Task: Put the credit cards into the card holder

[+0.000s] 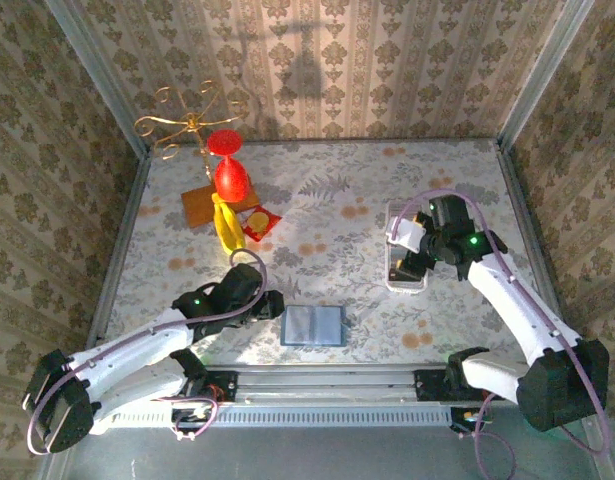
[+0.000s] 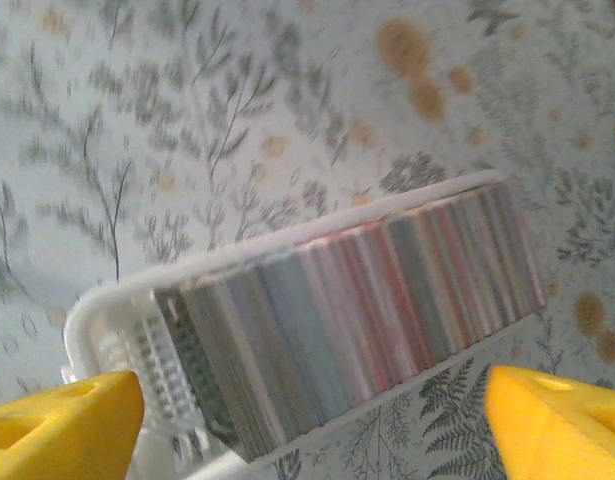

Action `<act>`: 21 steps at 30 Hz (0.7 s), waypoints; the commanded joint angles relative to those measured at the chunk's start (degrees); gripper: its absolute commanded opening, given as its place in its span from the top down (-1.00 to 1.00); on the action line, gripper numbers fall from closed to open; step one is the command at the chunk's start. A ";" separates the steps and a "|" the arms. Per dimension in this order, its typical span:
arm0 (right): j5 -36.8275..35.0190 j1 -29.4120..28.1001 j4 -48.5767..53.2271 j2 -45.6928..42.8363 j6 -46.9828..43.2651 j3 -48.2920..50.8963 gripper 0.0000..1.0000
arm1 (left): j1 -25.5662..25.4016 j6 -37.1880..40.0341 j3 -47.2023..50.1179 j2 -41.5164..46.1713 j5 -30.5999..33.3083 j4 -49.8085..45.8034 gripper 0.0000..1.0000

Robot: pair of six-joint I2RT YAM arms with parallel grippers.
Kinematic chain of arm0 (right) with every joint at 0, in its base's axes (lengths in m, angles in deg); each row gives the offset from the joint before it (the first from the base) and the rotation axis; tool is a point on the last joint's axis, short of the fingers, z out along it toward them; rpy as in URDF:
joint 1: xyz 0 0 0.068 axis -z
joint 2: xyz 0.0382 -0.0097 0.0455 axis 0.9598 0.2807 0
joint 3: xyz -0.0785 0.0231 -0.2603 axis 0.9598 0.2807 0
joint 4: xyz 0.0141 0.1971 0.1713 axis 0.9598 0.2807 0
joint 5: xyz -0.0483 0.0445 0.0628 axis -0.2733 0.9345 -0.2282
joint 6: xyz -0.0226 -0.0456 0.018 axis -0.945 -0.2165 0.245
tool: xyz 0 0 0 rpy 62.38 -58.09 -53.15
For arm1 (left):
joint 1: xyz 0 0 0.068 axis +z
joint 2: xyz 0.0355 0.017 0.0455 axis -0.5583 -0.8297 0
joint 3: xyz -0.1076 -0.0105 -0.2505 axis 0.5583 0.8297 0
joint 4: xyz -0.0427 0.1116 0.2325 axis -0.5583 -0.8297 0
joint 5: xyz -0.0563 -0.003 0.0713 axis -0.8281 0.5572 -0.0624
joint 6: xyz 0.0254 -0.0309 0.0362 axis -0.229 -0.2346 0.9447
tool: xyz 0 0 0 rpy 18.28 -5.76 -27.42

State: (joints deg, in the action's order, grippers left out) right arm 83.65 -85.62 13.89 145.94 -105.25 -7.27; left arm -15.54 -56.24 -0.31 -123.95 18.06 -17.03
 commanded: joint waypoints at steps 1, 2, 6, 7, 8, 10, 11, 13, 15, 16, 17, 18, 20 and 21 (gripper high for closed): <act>-1.26 0.96 -5.58 0.37 -13.78 4.06 -0.83 | -0.30 1.11 1.03 1.11 2.28 1.30 0.00; -1.29 1.09 -6.39 1.13 -14.48 4.49 -0.83 | -0.34 1.08 1.16 1.25 2.56 1.21 0.00; -1.61 1.67 -7.24 5.39 -17.44 4.94 -0.83 | -0.40 0.57 1.90 1.54 3.01 1.72 -0.01; -1.56 1.69 -7.89 6.17 -17.84 5.12 -0.83 | -0.37 0.35 1.91 1.56 3.10 1.65 -0.01; -1.40 1.74 -8.27 6.82 -18.15 5.26 -0.83 | -0.32 0.18 1.99 1.53 3.17 1.64 -0.01; -1.65 1.74 -9.97 8.40 -18.78 5.48 -0.83 | -0.37 -0.14 2.08 1.49 3.26 1.56 -0.01; -1.87 1.87 -10.61 9.27 -18.92 5.41 -0.83 | -0.44 -0.26 2.00 1.42 3.36 1.48 -0.01; -2.46 1.88 -11.53 11.29 -19.18 4.92 -0.82 | -0.38 -0.62 2.00 1.45 3.52 1.31 -0.01; -2.61 1.95 -11.35 12.98 -19.55 4.21 -0.80 | -0.43 -1.21 2.08 1.47 3.82 1.06 -0.01; -2.47 1.90 -11.11 13.73 -19.88 3.91 -0.79 | -0.38 -1.47 2.21 1.47 3.89 1.09 -0.01; -2.35 1.92 -11.05 13.78 -20.34 3.81 -0.80 | -0.36 -1.63 2.26 1.47 3.87 1.12 -0.01; -2.11 1.95 -11.10 13.78 -20.59 3.89 -0.80 | -0.37 -1.72 2.34 1.50 3.91 1.11 -0.01; -0.85 1.91 -10.50 15.45 -20.72 3.81 -0.80 | -0.43 -1.94 2.35 1.51 3.91 1.01 -0.01; -0.58 1.93 -10.57 15.54 -20.70 3.85 -0.80 | -0.37 -2.21 2.35 1.51 3.98 0.95 -0.01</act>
State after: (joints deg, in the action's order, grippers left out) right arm 81.93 -83.96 3.40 160.62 -124.29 -2.46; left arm -15.54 -57.04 1.24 -123.16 20.79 -15.74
